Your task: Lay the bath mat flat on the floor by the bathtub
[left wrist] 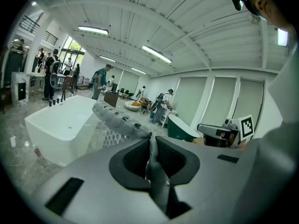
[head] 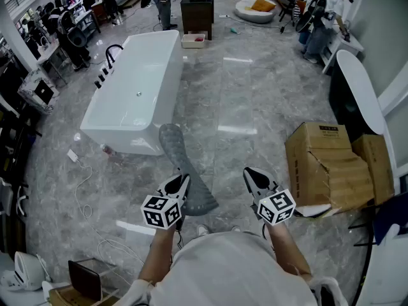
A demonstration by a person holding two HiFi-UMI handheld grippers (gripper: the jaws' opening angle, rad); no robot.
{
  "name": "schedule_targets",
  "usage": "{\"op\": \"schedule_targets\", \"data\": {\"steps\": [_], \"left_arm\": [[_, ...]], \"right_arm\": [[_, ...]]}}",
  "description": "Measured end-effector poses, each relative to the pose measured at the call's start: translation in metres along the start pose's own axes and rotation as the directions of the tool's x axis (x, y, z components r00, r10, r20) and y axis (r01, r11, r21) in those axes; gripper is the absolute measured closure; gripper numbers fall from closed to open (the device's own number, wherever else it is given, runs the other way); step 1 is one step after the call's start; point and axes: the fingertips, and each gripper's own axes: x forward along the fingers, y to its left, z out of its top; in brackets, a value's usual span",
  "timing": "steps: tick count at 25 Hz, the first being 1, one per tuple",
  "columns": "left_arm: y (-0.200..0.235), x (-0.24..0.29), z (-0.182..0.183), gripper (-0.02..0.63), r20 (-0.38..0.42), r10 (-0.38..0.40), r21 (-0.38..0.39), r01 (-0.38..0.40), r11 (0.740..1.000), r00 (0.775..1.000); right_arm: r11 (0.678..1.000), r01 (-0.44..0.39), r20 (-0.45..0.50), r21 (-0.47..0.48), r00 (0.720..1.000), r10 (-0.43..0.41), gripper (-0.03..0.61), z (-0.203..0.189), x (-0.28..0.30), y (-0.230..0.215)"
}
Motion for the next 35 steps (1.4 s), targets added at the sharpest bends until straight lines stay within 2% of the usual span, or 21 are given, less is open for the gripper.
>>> {"op": "schedule_targets", "data": {"steps": [5,11,16,22,26,31,35], "left_arm": [[0.014,-0.005,0.008,0.561,0.006,-0.003,0.006,0.003,1.0,1.0],[0.041,-0.015,0.01,0.561,0.002,-0.015,-0.026,0.015,1.0,1.0],[0.069,-0.016,0.006,0.561,-0.008,-0.014,-0.062,0.013,0.998,1.0],[0.092,0.01,0.004,0.561,-0.029,0.021,-0.082,-0.023,0.996,0.999],[0.119,0.043,0.016,0.561,-0.033,0.075,-0.096,-0.078,0.992,0.997],[0.149,0.105,0.043,0.561,-0.05,0.169,-0.121,-0.174,0.977,0.984],[0.169,0.161,0.07,0.561,-0.058,0.263,-0.152,-0.269,0.951,0.963]], "right_arm": [[1.0,0.012,0.014,-0.005,1.0,-0.012,0.552,0.002,0.01,0.009],[0.999,0.038,0.013,-0.021,0.999,-0.037,0.552,0.004,0.031,0.024],[0.996,0.091,0.005,-0.003,0.996,-0.091,0.552,-0.001,0.045,0.014],[0.989,0.115,0.022,0.09,0.993,-0.118,0.552,-0.004,0.071,-0.035],[0.992,0.094,0.019,0.078,0.995,-0.096,0.552,0.0,0.114,-0.078],[0.996,0.016,0.012,0.089,1.0,-0.017,0.552,0.023,0.182,-0.151],[0.997,-0.052,-0.019,0.059,0.998,0.053,0.552,0.044,0.235,-0.206]]}}
